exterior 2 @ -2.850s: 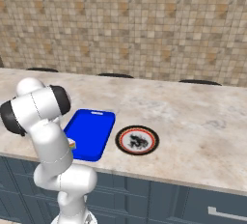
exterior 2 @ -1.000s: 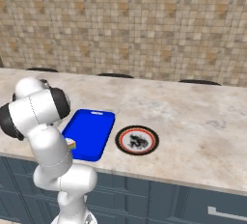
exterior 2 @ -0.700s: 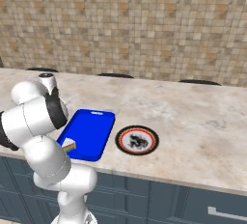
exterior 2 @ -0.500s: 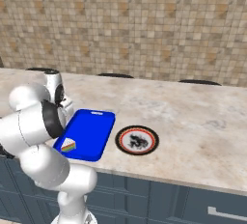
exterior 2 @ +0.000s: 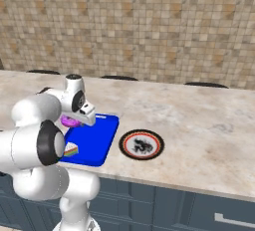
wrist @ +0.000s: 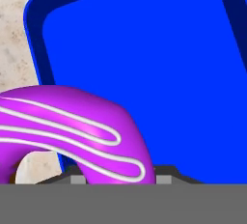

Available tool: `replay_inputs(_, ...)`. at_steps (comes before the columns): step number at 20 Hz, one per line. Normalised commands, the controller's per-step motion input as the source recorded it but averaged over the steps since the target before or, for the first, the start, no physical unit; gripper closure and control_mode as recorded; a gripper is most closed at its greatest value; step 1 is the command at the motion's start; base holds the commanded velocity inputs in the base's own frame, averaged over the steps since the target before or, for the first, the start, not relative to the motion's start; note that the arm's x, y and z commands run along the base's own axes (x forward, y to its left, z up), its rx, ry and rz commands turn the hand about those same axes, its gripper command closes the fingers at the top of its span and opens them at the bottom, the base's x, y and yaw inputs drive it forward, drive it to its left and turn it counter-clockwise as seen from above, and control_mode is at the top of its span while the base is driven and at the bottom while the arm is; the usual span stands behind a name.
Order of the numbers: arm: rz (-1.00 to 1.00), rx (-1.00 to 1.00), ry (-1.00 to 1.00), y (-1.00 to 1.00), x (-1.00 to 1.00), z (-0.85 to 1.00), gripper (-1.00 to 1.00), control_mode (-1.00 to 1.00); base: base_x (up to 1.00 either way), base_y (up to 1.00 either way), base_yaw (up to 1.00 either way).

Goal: Move the dessert items from the plates to the tray.

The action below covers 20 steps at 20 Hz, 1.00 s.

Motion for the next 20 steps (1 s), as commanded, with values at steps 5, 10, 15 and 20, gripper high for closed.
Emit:
replay_inputs(5, 0.00, 0.00, 0.00, -0.60, 0.00, 0.00, 1.00, -1.00, 0.00, 0.00, 0.00)
replay_inputs(10, 0.00, 0.00, 0.00, -0.35, 0.00, -0.12, 1.00, -1.00, 0.00, 0.00, 0.00)
replay_inputs(15, 0.00, 0.00, 0.00, -0.09, 0.00, -0.28, 1.00, -1.00, 0.00, 0.00, 0.00)
replay_inputs(20, 0.00, 0.00, 0.00, 0.00, 0.00, -0.32, 1.00, -1.00, 0.00, 0.00, 0.00)
